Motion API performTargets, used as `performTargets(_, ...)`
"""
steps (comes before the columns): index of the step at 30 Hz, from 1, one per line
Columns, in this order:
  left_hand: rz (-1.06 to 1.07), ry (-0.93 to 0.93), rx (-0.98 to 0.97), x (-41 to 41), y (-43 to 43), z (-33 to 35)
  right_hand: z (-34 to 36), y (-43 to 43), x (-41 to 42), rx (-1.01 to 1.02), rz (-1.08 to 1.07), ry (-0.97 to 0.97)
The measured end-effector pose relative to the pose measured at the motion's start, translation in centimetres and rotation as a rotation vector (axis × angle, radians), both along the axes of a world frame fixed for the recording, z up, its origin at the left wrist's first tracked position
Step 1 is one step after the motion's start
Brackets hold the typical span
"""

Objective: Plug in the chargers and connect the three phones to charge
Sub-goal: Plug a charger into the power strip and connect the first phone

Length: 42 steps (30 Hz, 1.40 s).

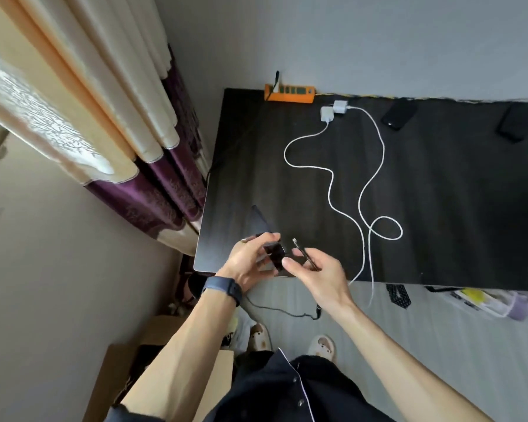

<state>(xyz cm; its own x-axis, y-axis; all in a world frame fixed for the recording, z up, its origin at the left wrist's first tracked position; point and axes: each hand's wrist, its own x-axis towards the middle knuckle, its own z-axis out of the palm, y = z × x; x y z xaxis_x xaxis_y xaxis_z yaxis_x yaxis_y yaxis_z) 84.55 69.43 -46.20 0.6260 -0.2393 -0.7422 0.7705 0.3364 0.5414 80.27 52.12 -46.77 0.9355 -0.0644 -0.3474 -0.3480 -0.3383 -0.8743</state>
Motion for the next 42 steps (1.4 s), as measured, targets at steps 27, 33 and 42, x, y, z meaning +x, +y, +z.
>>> performTargets(27,0.341,-0.001,-0.235,2.3,1.8,3.9,5.5,0.0,1.0,-0.042,0.023,-0.132)
performTargets(33,0.281,-0.045,-0.239,2.3,1.1,4.3,6.3,0.8,0.6,-0.025,0.009,-0.187)
performTargets(42,0.272,-0.024,-0.227,2.3,0.4,4.3,6.7,1.5,0.7,-0.018,-0.027,-0.206)
